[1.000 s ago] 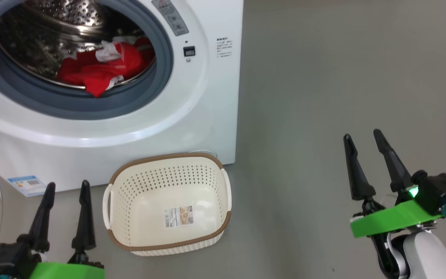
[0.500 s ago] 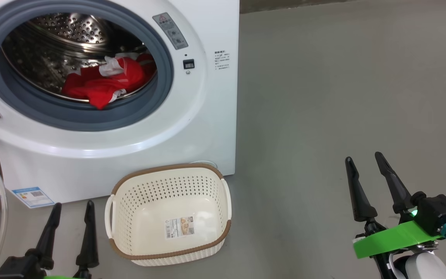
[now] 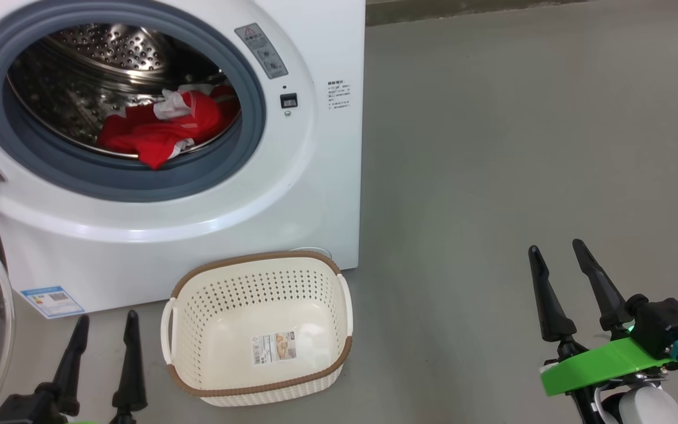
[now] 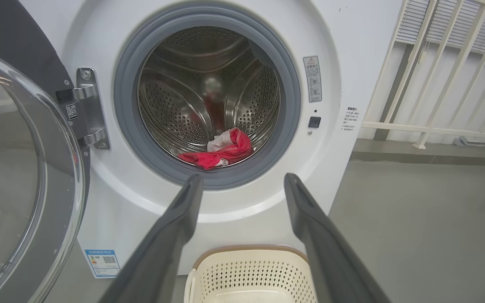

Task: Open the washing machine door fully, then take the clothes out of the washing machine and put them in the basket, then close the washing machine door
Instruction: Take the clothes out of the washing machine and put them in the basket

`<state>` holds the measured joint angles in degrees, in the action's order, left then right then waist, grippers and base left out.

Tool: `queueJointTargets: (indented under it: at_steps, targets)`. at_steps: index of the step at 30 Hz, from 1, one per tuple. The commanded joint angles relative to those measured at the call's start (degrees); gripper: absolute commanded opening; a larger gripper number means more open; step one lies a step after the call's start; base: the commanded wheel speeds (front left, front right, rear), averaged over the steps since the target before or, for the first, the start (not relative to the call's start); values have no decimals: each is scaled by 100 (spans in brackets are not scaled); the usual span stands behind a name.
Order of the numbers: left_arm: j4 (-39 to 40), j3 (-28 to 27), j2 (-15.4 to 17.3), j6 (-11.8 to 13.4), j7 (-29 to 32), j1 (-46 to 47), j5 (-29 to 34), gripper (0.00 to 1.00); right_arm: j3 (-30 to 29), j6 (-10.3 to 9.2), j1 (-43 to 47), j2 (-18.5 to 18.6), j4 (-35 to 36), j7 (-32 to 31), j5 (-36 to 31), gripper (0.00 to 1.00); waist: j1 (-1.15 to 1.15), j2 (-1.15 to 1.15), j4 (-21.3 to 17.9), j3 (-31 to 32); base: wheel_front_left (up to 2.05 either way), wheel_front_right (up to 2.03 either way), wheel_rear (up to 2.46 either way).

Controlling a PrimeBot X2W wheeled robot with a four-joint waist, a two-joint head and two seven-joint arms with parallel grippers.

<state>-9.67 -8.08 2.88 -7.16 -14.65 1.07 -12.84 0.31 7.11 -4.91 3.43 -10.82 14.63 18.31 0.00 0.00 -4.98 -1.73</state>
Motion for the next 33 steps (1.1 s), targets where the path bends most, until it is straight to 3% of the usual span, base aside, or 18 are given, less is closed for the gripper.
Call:
queueJointTargets:
  at_steps: [1, 9, 17, 29, 33]
  targets:
    - [118, -197, 59, -31, -35, 61, -105, 100, 99, 37, -215, 97, 100, 37, 76, 100, 0, 0, -4, -8, 0, 0, 0]
    - [246, -68, 107, -32, -35, 82, -139, 100, 73, 37, -332, 229, -53, 37, 196, 100, 0, 0, 37, -76, 0, 0, 0]
    - [167, -296, 76, 14, -35, 157, 111, 100, 102, 37, -397, 291, -144, 37, 281, 100, 0, 0, 85, -122, 9, -30, 20]
    - [86, -429, 23, 6, -35, 207, 219, 100, 165, 37, -418, 364, -179, 37, 332, 100, 0, 0, 94, -127, 120, -149, 29]
    - [84, -426, 10, -12, -35, 228, -5, 100, 183, 37, -421, 373, -183, 37, 348, 100, 0, 0, 100, -138, 198, -198, 0]
